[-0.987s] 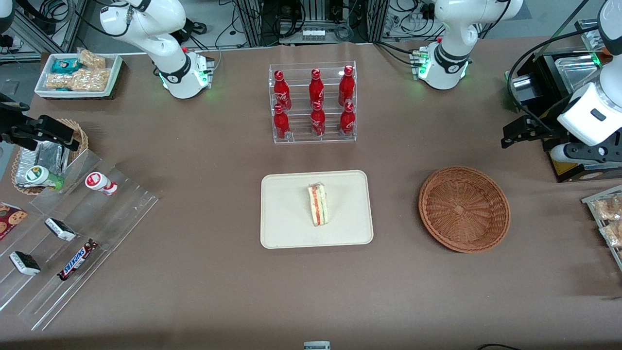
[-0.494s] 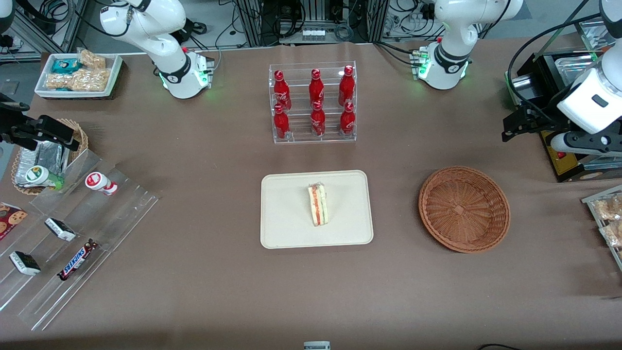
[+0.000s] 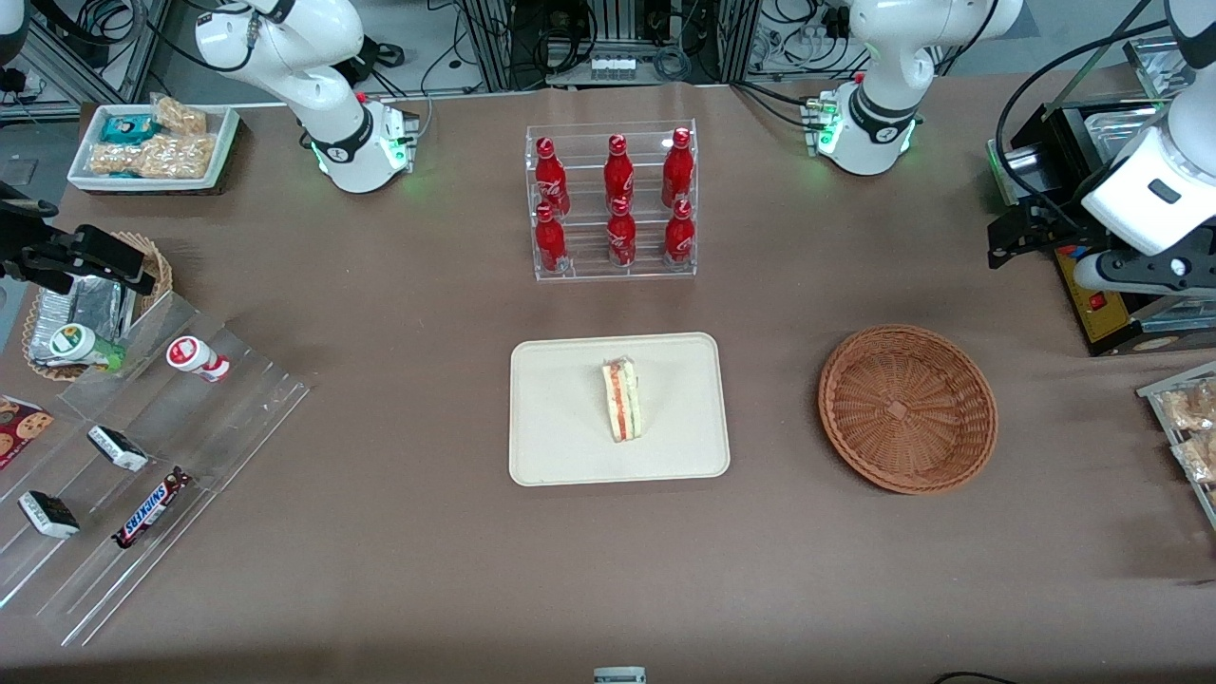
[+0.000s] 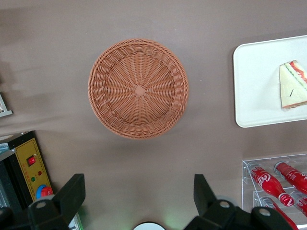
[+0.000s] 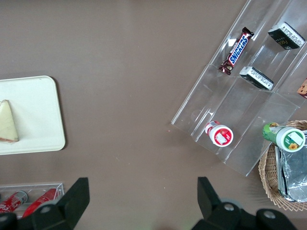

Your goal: Place sandwich from basket to tray

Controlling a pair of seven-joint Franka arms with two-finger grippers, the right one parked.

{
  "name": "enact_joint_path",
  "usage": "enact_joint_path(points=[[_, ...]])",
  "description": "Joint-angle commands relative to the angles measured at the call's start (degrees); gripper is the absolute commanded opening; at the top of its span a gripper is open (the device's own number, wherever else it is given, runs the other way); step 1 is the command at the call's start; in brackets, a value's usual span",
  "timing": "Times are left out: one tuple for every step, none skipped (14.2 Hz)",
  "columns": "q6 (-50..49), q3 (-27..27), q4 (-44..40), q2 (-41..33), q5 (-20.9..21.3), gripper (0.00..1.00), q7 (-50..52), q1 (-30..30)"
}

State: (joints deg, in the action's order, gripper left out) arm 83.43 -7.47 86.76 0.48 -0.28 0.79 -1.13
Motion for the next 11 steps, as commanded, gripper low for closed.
enact_joint_path(points=[[-1.8,-0.1,-0.2,-1.4,0.4,1.0,0.7,0.2],[-2.3,-0.1,-0.2,-1.4,0.3,1.0,0.7,0.2],[-2.4,0.0,-0.2,-1.4,0.3,1.0,0.7,0.1],[-2.4,0.0,-0.2,-1.4,0.2,1.0,0.7,0.1],[-2.4,-0.1,-0.2,-1.4,0.2,1.0,0.7,0.2],[-2.4,-0.1,-0.2,-1.4,0.2,1.0,0.7,0.2],[-2.4,-0.2,-0.2,-1.4,0.2,1.0,0.7,0.2],[-2.3,-0.2,-0.2,-1.4,0.2,1.0,0.7,0.2],[-2.2,-0.2,-0.2,-1.4,0.2,1.0,0.7,0.2],[-2.0,-0.3,-0.2,-1.4,0.2,1.0,0.7,0.2],[-2.0,-0.3,-0.3,-1.4,0.2,1.0,0.7,0.2]])
